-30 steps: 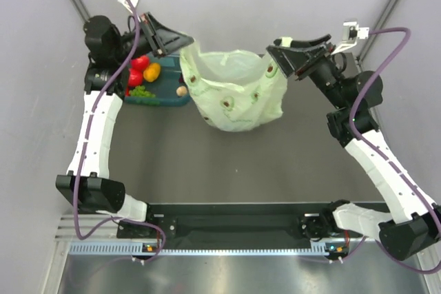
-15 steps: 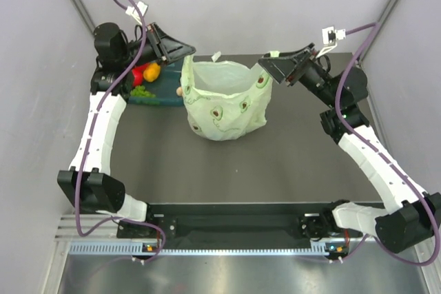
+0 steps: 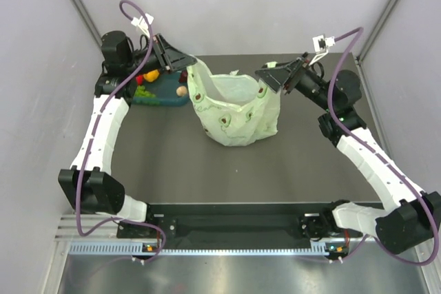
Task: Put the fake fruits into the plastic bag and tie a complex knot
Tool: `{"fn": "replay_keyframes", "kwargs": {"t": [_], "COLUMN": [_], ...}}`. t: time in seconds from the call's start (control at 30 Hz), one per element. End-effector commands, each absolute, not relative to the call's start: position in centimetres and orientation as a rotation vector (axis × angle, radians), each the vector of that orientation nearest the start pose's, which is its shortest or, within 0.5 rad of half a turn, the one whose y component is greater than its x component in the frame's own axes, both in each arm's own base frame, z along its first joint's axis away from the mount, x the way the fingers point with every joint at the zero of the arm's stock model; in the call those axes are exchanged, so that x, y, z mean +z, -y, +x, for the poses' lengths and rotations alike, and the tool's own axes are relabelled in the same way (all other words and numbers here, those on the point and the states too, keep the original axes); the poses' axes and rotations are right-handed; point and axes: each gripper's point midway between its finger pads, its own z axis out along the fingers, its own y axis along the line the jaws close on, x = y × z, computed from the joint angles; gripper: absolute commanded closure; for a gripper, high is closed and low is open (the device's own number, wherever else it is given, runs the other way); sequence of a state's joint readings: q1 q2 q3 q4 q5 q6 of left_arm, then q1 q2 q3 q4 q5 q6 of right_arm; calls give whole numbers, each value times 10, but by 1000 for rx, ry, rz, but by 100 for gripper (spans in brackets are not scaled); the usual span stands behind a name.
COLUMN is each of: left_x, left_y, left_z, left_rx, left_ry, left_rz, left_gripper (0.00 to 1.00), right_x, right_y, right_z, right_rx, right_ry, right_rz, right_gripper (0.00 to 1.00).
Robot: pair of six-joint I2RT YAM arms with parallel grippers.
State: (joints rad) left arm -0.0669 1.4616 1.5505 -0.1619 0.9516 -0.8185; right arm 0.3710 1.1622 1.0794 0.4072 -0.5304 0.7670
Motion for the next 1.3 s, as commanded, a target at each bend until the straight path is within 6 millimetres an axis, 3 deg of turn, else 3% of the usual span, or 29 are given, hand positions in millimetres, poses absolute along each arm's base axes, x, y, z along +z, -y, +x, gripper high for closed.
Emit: {"fn": "replay_keyframes", "kwargs": {"t": [0.0, 0.2, 0.3, 0.67, 0.8, 0.87, 1.03, 1.17, 1.23, 1.27], "left_x": [427, 415, 413, 414, 416, 419, 419, 419, 419, 419], "left_y": [184, 183, 182, 181, 181, 181, 180, 180, 180, 180], "left_z": [356, 359, 361, 365, 364, 363, 364, 364, 364, 365], "left_rx": [-1361, -1333, -1329, -1308, -1305, -1299, -1294, -1292, -1291, -1290], "left_ry": [-1764, -1790, -1793, -1795, -1795, -1790, -1793, -1797, -1798, -1799], "left_rz": [215, 227, 223, 224, 227, 230, 229, 227, 225, 226], "left_gripper": [73, 72, 72, 72, 72, 72, 72, 72, 72, 72], "right_x": [437, 420, 422, 416, 407, 405, 400, 389, 386, 380], "right_y": [-237, -233, -229, -198, -188, -185, -183, -182, -180, -179], "right_z": [298, 299, 297, 278, 277, 276, 273, 275, 274, 275], "right_rx": [1245, 1160, 1108, 950, 913, 900, 887, 874, 864, 863], "right_ry": [-1354, -1424, -1427, -1506, -1518, -1512, -1497, -1515, -1512, -1523], "right_rz": [-297, -359, -390, -411, -398, -401, -420, -426, -429, -425], "right_gripper": [30, 18, 12, 10, 25, 42, 58, 79, 81, 89]}}
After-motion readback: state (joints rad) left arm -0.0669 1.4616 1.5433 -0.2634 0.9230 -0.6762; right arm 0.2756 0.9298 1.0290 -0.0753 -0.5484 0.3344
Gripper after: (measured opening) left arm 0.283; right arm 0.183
